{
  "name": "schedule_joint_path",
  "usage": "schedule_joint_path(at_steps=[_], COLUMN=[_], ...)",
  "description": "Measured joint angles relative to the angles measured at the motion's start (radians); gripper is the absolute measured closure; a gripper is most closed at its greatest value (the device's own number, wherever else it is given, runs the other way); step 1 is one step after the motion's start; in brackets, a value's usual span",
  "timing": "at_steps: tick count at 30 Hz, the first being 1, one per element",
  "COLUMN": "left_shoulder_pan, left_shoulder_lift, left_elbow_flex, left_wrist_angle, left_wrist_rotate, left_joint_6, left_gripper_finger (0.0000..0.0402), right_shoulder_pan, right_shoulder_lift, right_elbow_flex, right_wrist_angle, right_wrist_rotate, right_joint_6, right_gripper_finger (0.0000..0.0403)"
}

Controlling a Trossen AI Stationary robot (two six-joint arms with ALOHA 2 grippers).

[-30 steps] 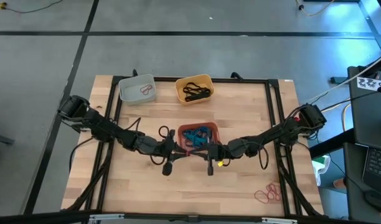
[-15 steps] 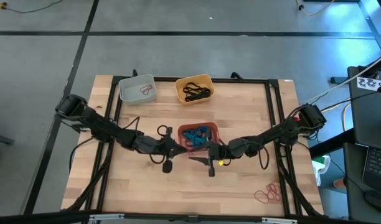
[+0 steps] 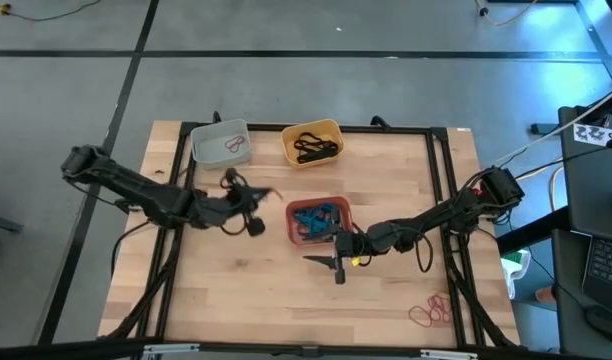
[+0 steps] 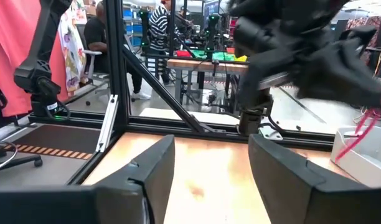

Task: Sort rubber bands into baskets
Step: Put the red rubber band into the gray bin

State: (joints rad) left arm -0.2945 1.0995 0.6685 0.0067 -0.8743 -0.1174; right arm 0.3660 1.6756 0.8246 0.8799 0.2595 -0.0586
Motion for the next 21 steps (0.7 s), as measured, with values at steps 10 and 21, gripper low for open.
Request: schedule_joint_path(at_steps=[10, 21], left_shoulder_pan=[0.177, 0.453], left_shoulder_lift=[-0.045, -0.045], left_elbow_flex=[-0.023, -0.115], left_wrist_angle=[-0.115, -0.127], left_wrist_rotate=[-0.150, -0.178], left_joint_6=[0.067, 0.009], left_gripper_finger=[0.0399, 0.0388], right_shoulder_pan=[0.000, 0.000], right_shoulder_lift=[0.000, 0.000], right_elbow_flex=[0.000, 0.000], right_wrist_angle=[-0.008, -0.016], right_wrist_rotate=[0.001, 0.001], right_joint_6=[0.001, 0.001], right_gripper_finger=[0.0198, 0.0198])
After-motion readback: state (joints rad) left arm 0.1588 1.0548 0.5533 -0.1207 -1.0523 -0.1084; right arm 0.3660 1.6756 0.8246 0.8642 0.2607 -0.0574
